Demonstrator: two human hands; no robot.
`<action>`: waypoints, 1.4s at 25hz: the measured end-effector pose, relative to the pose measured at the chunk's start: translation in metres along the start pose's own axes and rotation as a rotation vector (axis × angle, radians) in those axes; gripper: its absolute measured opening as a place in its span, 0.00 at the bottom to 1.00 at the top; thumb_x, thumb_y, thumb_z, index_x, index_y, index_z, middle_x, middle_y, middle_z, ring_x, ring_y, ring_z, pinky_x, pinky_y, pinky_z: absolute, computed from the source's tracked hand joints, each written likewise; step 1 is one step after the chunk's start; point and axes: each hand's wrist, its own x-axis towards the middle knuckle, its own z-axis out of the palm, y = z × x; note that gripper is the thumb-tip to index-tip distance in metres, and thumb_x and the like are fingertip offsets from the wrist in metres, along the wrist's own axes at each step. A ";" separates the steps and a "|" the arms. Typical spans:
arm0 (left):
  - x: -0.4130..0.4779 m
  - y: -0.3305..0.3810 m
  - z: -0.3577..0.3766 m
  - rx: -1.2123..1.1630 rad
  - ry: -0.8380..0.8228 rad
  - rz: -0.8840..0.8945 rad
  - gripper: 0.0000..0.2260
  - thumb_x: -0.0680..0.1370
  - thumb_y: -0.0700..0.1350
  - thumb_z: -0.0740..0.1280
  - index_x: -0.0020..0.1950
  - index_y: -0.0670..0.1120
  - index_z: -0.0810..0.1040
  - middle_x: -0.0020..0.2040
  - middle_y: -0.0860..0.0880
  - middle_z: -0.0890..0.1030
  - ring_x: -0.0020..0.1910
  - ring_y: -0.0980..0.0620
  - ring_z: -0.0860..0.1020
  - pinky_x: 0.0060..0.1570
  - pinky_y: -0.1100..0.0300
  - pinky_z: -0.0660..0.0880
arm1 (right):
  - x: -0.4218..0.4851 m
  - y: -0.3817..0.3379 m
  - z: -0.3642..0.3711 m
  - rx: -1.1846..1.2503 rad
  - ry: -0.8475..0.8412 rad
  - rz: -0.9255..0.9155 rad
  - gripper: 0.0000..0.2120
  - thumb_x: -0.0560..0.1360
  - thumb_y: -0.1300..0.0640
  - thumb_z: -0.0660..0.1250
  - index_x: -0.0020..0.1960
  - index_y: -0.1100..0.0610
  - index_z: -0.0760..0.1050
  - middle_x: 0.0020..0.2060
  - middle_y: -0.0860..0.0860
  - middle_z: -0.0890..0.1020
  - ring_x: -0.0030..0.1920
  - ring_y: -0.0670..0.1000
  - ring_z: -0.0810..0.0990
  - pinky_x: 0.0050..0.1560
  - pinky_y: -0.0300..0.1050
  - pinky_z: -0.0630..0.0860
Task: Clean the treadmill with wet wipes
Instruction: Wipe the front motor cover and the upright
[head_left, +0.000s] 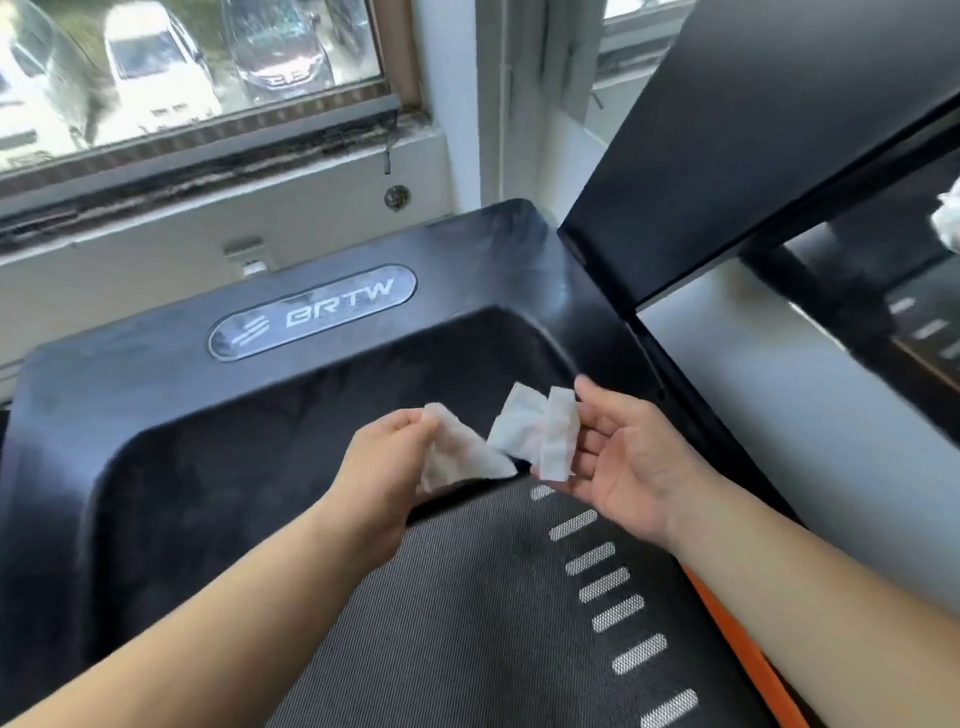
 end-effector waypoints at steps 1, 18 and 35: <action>-0.006 0.014 0.008 -0.164 -0.075 -0.080 0.08 0.78 0.46 0.67 0.49 0.44 0.84 0.52 0.42 0.85 0.51 0.42 0.84 0.53 0.41 0.81 | -0.005 -0.006 0.001 0.070 -0.027 -0.014 0.17 0.76 0.49 0.73 0.55 0.62 0.81 0.52 0.59 0.86 0.50 0.58 0.85 0.50 0.54 0.81; -0.029 0.080 0.040 -0.220 -0.200 0.186 0.10 0.83 0.45 0.66 0.50 0.42 0.84 0.46 0.41 0.86 0.42 0.45 0.85 0.43 0.53 0.82 | -0.021 -0.048 0.012 0.017 0.141 -0.283 0.27 0.68 0.77 0.53 0.57 0.62 0.84 0.54 0.62 0.85 0.55 0.61 0.85 0.58 0.59 0.82; -0.067 0.152 0.163 -0.104 -0.666 0.222 0.27 0.80 0.58 0.65 0.66 0.37 0.76 0.59 0.36 0.82 0.63 0.40 0.79 0.70 0.44 0.69 | -0.101 -0.159 0.045 -0.555 0.054 -0.422 0.43 0.67 0.15 0.41 0.45 0.41 0.86 0.41 0.44 0.86 0.54 0.45 0.76 0.78 0.55 0.57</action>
